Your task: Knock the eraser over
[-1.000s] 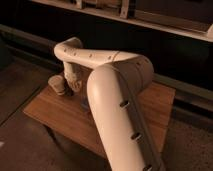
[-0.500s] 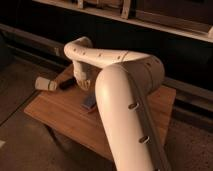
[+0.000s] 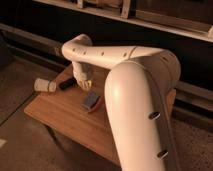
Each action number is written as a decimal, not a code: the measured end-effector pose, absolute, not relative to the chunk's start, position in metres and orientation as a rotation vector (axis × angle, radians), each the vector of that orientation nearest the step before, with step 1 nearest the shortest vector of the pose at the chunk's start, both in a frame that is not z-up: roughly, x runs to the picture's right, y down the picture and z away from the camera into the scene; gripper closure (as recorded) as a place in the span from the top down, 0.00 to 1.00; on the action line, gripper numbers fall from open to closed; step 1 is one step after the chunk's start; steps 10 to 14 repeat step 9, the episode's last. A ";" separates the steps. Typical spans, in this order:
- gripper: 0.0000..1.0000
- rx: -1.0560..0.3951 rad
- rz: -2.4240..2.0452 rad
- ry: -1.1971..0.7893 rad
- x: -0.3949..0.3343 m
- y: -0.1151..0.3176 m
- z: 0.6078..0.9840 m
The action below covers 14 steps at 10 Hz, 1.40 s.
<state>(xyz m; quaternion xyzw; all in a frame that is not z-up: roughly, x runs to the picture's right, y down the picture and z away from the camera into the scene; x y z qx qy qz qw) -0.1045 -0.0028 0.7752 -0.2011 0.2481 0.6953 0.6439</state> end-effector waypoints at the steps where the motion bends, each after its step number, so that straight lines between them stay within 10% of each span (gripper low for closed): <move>1: 0.00 -0.456 1.585 0.559 -0.109 0.000 0.769; 6: 0.03 -0.458 1.584 0.558 -0.116 0.007 0.763; 9: 0.31 -0.458 1.584 0.558 -0.117 0.008 0.763; 14: 0.31 -0.458 1.584 0.558 -0.117 0.008 0.763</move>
